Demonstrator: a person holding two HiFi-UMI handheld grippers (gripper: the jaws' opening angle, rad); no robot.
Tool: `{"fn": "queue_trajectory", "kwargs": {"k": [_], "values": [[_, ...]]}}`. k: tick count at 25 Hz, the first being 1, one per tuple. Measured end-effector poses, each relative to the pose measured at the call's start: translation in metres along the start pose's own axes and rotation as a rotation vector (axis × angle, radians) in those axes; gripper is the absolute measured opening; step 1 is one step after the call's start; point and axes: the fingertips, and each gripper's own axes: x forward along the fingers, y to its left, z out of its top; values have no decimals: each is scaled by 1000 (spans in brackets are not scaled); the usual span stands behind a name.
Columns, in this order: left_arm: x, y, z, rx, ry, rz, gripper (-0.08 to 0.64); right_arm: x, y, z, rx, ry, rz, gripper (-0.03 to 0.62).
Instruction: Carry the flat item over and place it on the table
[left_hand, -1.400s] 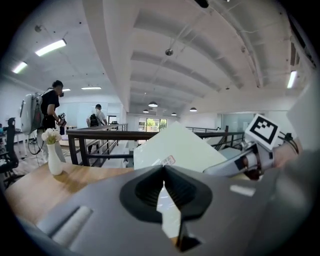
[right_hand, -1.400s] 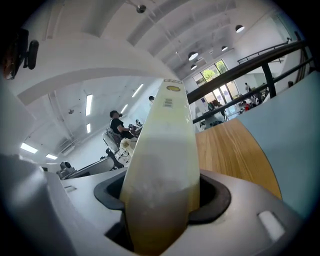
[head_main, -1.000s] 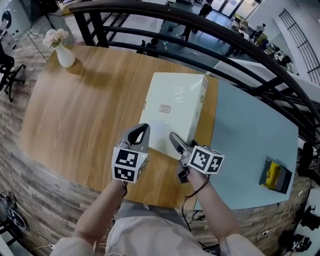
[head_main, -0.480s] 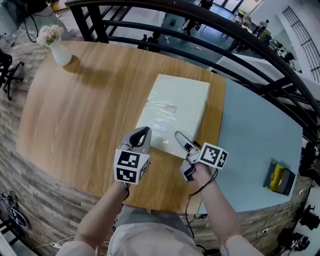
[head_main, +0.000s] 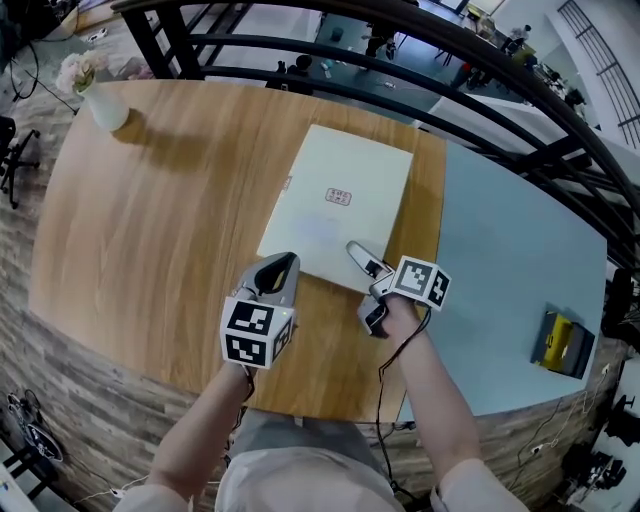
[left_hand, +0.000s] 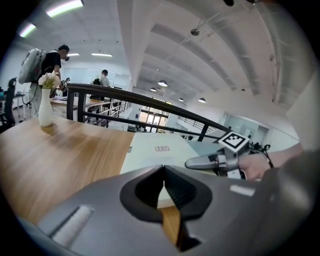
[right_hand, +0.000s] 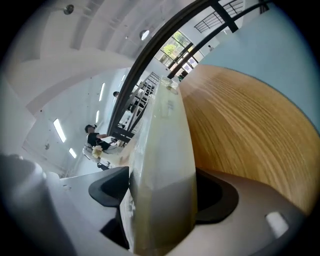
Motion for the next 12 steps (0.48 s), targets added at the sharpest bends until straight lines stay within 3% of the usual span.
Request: {"fn": "queue_trajectory", "kwargs": {"k": [6, 9, 12], "values": [[4, -8, -8, -37, 20, -19, 3, 8, -21, 4, -1, -8, -124, 425], [2, -11, -8, -41, 21, -25, 3, 6, -30, 9, -51, -31, -218, 410], [-4, -14, -5, -52, 21, -34, 3, 4, -27, 13, -87, -48, -249, 403]]}}
